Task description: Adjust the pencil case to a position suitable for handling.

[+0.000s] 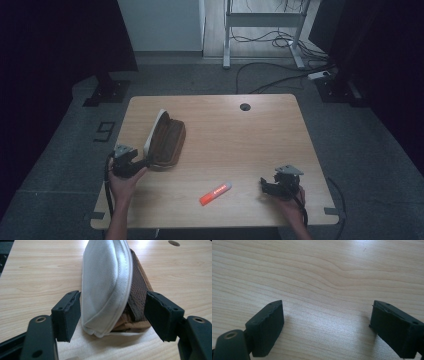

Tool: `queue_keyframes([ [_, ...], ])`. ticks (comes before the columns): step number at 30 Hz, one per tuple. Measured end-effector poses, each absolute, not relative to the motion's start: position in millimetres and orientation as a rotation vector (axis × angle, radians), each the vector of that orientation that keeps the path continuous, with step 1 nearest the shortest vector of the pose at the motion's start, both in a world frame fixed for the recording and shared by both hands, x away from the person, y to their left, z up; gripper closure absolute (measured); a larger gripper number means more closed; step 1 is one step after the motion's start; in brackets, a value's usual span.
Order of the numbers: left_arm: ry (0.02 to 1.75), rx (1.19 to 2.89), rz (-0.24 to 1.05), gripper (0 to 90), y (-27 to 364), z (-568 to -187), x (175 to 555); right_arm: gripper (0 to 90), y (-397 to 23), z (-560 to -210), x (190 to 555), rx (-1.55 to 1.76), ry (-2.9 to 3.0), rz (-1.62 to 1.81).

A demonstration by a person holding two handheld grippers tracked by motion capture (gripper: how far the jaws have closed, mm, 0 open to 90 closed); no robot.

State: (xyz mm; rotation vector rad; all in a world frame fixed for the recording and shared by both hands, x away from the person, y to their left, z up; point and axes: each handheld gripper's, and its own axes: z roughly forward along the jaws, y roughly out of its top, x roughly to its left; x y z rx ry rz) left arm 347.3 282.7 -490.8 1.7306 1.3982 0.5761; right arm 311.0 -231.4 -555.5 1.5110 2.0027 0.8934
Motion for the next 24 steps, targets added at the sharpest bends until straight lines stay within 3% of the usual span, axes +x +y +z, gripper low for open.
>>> queue_keyframes([
  [7,1.438,1.76,0.59,29.2,277,-503,362,11.7,-231,-555,311,1.513,1.999,0.892],
  [15,1.465,1.755,0.602,42.7,281,-513,372,12.0,-231,-555,311,1.513,1.998,0.892],
  [24,1.495,1.732,0.648,69.3,279,-511,375,12.1,-231,-555,311,1.513,1.996,0.891],
])
